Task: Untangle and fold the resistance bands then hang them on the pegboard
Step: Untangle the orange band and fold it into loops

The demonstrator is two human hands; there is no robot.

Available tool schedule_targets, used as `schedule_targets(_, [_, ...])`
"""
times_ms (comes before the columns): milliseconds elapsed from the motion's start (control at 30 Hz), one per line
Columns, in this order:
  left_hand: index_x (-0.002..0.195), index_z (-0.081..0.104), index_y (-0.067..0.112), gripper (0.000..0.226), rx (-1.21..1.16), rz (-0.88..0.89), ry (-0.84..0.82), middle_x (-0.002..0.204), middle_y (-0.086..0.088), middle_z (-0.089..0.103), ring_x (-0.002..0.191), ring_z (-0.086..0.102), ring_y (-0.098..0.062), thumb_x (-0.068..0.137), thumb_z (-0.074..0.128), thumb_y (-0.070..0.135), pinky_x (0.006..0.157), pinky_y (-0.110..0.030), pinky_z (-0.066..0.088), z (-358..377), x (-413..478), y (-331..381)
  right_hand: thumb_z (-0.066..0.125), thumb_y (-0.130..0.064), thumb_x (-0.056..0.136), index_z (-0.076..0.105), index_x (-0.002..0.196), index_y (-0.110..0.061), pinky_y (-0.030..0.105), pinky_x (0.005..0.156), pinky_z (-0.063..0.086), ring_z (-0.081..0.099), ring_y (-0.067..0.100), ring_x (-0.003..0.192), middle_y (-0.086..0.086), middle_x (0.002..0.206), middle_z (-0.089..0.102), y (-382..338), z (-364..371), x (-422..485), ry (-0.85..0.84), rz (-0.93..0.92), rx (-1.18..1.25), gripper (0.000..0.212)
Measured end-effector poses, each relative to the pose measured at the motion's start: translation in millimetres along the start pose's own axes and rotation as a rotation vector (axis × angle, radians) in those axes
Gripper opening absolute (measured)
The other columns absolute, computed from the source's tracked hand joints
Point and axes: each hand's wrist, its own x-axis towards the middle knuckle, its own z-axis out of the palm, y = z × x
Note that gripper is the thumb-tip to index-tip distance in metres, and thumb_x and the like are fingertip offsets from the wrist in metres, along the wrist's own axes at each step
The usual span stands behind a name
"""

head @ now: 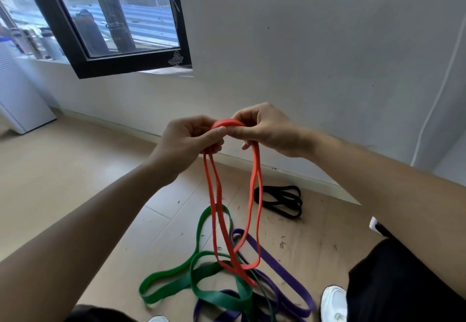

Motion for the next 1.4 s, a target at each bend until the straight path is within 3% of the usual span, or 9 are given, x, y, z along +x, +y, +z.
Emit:
schedule_targets(233, [0.103,0.07,0.011,0.013,0.06,-0.017,-0.068,0.085,-0.004,0.076,0.085,0.075,-0.021,0.091,0.065,0.015,0.078,-0.026,0.06,-5,-3,-6,0.068,-0.019,0.095,0.071,0.096,-0.002,0.021,0.063,0.052,0.058,0.007,0.066,0.001,0.077,0.062,-4,0,-2,0.073,-0.038,0.017,0.017])
schedule_targets(500, [0.105,0.07,0.013,0.016,0.08,-0.052,-0.1,0.093,-0.008,0.074,0.09,0.074,-0.021,0.096,0.058,0.016,0.079,-0.023,0.058,-10,-6,-21,0.064,-0.018,0.097,0.065,0.1,-0.003,0.025,0.066,0.051,0.053,0.01,0.067,-0.005,0.072,0.056,-4,-17,-5,0.206,-0.05,0.213,0.015])
schedule_targets(600, [0.108,0.07,0.011,0.018,0.051,-0.029,-0.037,0.093,-0.012,0.073,0.09,0.074,-0.024,0.098,0.056,0.016,0.083,-0.029,0.06,-12,-2,-21,0.068,-0.018,0.094,0.066,0.098,-0.006,0.024,0.069,0.053,0.057,0.011,0.07,-0.001,0.078,0.059,0,-28,-8,0.146,0.037,0.203,0.013])
schedule_targets(733, [0.107,0.07,0.012,0.016,0.07,0.028,-0.043,0.091,-0.01,0.072,0.087,0.074,-0.021,0.099,0.056,0.015,0.082,-0.027,0.06,-6,3,-18,0.073,-0.02,0.09,0.068,0.102,-0.006,0.025,0.075,0.057,0.066,0.013,0.078,0.005,0.088,0.066,5,-23,-9,-0.041,0.137,-0.022,0.02])
schedule_targets(833, [0.108,0.068,0.009,0.016,0.119,0.054,-0.093,0.09,-0.008,0.071,0.085,0.073,-0.018,0.098,0.058,0.015,0.078,-0.024,0.059,2,5,-18,0.071,-0.026,0.092,0.067,0.104,0.0,0.022,0.067,0.057,0.063,0.01,0.068,0.004,0.08,0.063,3,-8,-6,-0.094,0.132,-0.097,0.029])
schedule_targets(967, [0.106,0.067,0.011,0.012,0.144,0.031,-0.124,0.091,-0.008,0.069,0.085,0.072,-0.016,0.098,0.058,0.014,0.079,-0.024,0.059,7,7,-22,0.067,-0.03,0.095,0.07,0.094,-0.006,0.019,0.052,0.046,0.051,0.001,0.052,-0.002,0.067,0.057,2,-7,-5,-0.018,0.053,-0.214,0.024])
schedule_targets(1133, [0.109,0.065,0.008,0.015,0.18,-0.064,-0.211,0.09,-0.008,0.068,0.085,0.071,-0.017,0.099,0.057,0.013,0.079,-0.025,0.058,8,6,-35,0.067,-0.024,0.096,0.072,0.099,0.0,0.011,0.057,0.044,0.054,-0.004,0.058,-0.002,0.073,0.061,3,-17,-4,0.097,-0.019,-0.245,0.025])
schedule_targets(1267, [0.109,0.064,0.008,0.013,0.171,-0.162,-0.256,0.091,-0.012,0.069,0.087,0.073,-0.025,0.099,0.056,0.013,0.081,-0.032,0.06,1,-1,-54,0.064,-0.018,0.098,0.07,0.097,0.002,0.007,0.052,0.041,0.053,-0.007,0.05,-0.016,0.059,0.059,7,-27,-8,0.29,-0.026,-0.136,0.021])
schedule_targets(1400, [0.107,0.065,0.008,0.013,0.216,-0.254,-0.338,0.096,-0.016,0.071,0.094,0.073,-0.029,0.1,0.055,0.013,0.088,-0.038,0.061,1,-10,-73,0.064,-0.021,0.099,0.068,0.095,0.009,0.016,0.05,0.04,0.046,-0.001,0.047,-0.004,0.062,0.052,14,-28,-7,0.472,0.002,-0.039,0.03])
